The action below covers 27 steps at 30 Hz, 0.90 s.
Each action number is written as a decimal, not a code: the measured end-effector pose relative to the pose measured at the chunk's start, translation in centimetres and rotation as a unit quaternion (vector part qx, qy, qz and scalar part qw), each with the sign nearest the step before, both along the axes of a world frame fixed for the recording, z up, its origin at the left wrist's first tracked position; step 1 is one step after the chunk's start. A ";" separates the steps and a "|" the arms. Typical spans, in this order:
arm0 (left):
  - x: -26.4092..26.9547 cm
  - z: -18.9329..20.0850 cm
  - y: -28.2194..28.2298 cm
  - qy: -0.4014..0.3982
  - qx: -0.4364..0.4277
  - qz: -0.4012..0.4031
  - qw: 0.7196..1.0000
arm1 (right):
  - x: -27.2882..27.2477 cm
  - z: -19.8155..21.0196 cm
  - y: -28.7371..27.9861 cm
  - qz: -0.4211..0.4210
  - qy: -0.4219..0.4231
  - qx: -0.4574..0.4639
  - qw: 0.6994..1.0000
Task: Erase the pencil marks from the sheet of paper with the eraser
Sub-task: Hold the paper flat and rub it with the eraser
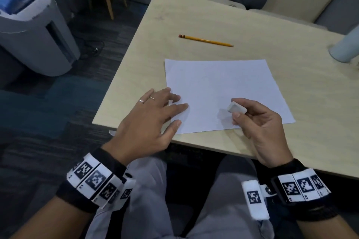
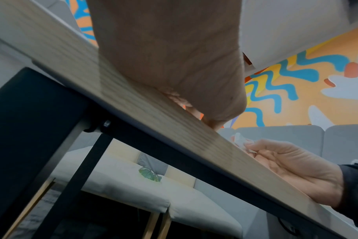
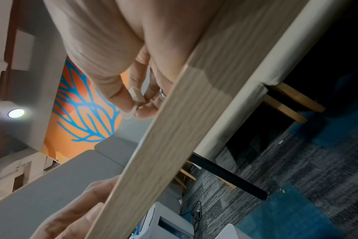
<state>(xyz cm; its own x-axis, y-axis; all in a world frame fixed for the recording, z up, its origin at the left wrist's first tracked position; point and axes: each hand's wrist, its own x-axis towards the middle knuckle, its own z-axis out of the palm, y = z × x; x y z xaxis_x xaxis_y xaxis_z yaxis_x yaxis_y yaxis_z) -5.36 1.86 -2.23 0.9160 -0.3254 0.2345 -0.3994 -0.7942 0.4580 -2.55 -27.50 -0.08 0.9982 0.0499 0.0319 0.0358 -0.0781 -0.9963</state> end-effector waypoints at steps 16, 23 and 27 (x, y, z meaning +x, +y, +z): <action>-1.4 0.2 0.4 -0.015 0.021 0.000 1.000 | -0.2 -0.4 1.7 0.032 -0.064 -0.079 0.994; -1.3 -0.3 0.6 0.014 -0.012 0.007 1.000 | -2.4 -0.5 6.0 0.113 -0.149 -0.212 0.959; -1.9 -0.5 0.6 0.021 -0.006 0.019 1.000 | -2.4 -1.1 7.1 0.133 -0.194 -0.298 0.925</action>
<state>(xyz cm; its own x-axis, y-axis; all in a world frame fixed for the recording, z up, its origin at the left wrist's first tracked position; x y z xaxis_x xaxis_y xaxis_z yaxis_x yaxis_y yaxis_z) -7.29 2.43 -2.71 0.9370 -0.2869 0.1993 -0.3487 -0.8027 0.4839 -4.93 -20.37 -1.17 0.8668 0.4170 0.2734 0.4794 -0.5465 -0.6866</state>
